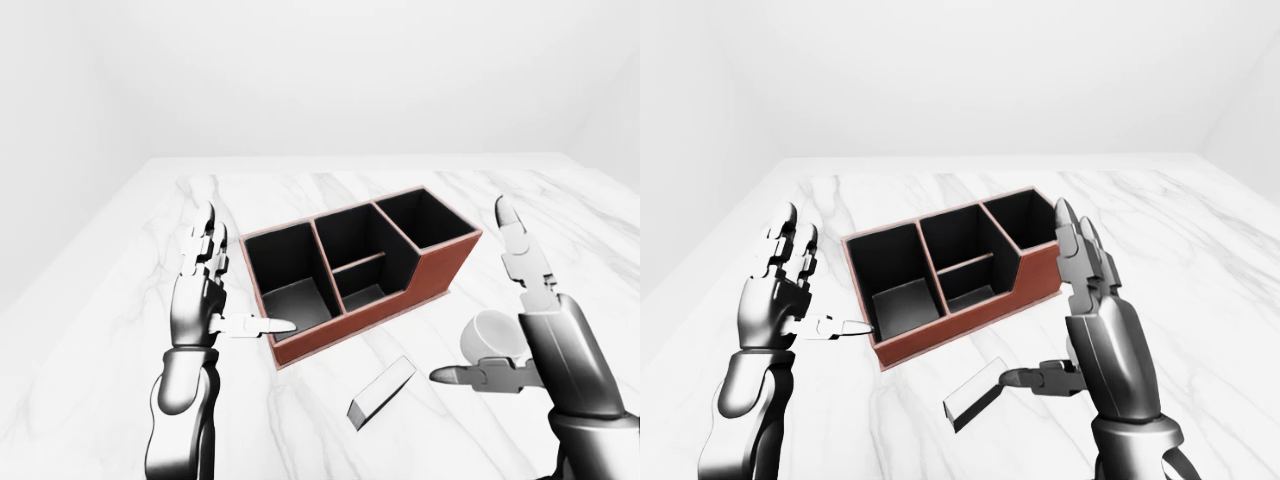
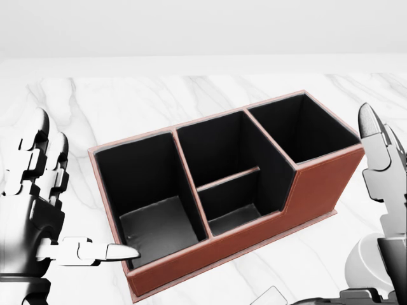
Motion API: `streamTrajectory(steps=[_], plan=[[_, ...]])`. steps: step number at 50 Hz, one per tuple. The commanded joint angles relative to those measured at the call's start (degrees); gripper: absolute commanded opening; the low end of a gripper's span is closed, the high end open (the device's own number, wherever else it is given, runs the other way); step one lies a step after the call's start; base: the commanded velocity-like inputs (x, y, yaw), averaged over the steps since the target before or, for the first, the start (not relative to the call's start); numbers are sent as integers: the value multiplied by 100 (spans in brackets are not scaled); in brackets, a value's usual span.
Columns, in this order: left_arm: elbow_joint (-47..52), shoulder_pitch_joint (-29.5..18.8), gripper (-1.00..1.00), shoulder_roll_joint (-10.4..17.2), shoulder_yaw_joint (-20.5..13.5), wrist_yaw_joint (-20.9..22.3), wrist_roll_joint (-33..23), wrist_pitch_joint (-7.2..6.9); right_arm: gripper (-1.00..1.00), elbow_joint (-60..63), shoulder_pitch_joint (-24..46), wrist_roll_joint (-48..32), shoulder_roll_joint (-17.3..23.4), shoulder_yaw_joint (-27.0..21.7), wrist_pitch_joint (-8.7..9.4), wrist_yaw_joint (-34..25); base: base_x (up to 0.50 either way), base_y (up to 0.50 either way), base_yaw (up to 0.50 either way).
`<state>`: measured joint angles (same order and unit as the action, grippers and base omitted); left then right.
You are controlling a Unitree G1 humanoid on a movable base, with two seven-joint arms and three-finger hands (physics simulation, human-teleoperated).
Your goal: Pick up the book and place it in the front compartment of the caddy.
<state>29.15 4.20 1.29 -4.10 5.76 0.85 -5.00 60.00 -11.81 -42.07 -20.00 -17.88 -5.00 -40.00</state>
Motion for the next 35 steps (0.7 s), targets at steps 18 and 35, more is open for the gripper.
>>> streamTrajectory(steps=[18,35], plan=[[3,-15,100,3,-7,-1,-3,0,100,0,-235,207,0,-75,0,0,0,0,0],[13,8,100,-1,-6,5,-4,0,100,0,-384,102,0,142,0,0,0,0,0]])
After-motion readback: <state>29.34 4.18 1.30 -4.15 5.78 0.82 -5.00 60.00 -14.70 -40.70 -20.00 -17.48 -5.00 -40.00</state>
